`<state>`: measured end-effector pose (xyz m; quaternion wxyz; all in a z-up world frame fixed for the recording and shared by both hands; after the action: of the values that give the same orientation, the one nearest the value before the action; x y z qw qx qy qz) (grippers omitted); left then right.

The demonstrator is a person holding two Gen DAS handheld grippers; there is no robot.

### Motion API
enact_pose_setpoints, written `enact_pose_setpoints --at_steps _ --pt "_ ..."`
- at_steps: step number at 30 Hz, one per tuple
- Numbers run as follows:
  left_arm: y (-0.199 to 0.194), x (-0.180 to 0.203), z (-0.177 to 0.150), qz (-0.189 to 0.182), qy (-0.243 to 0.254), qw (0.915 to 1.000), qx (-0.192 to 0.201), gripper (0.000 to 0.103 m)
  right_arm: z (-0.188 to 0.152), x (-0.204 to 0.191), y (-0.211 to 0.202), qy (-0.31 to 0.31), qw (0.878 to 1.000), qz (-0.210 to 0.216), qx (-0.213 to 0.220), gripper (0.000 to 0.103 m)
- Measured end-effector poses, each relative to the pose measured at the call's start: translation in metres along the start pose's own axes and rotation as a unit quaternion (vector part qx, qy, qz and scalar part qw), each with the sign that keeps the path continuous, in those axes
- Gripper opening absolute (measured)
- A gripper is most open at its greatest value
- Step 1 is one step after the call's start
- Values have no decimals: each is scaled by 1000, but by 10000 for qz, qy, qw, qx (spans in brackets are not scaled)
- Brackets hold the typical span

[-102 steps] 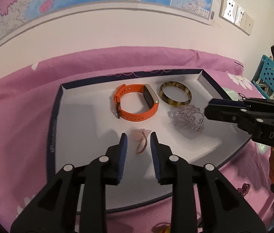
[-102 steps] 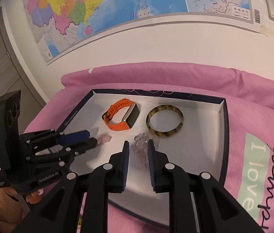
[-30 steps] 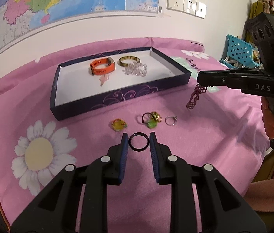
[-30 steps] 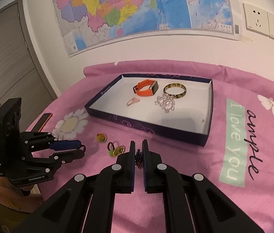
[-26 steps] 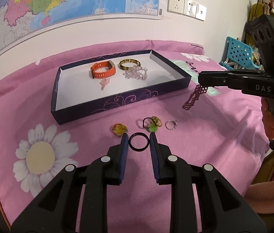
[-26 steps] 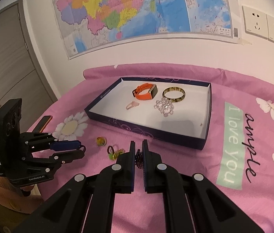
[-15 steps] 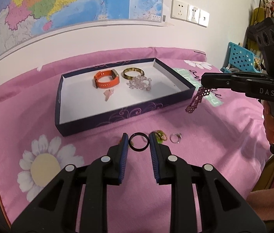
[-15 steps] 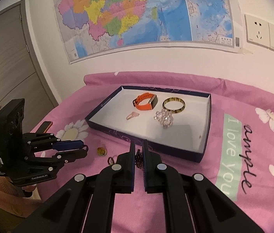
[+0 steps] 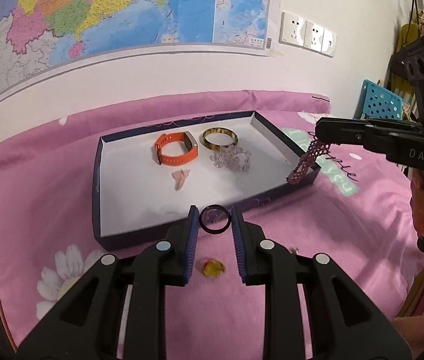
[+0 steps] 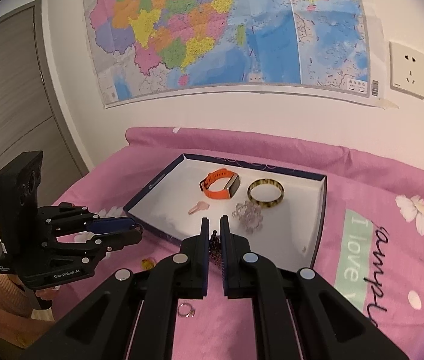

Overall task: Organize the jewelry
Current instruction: 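Close the left tool on the black ring while the right tool lifts the red bracelet, then carry the black ring and red bracelet into the box with both tools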

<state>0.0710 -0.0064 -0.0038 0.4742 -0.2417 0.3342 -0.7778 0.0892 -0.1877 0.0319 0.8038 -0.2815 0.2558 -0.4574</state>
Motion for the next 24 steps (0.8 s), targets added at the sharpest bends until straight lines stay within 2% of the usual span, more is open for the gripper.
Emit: enact_pose_setpoints --at_steps 13,24 --pt "17 -10 26 57 -68 10000 8 23 19 8 27 31 10000 -41 -65 5" --pt "34 -18 33 79 -211 9997 -103 23 26 11 49 81 9998 -20 -188 5"
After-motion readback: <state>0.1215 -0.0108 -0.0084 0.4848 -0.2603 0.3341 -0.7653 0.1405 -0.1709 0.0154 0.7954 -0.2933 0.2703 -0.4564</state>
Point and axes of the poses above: each gripper's, at about its wrist camera, not at the fingertips, and y roughly the way its jaws point, x to its right, z to its top, the point moved 2 cm from there along y, roughly the way its jaws point, and after that the axes turned 9 degrees about -x, right-handed, at the moved point
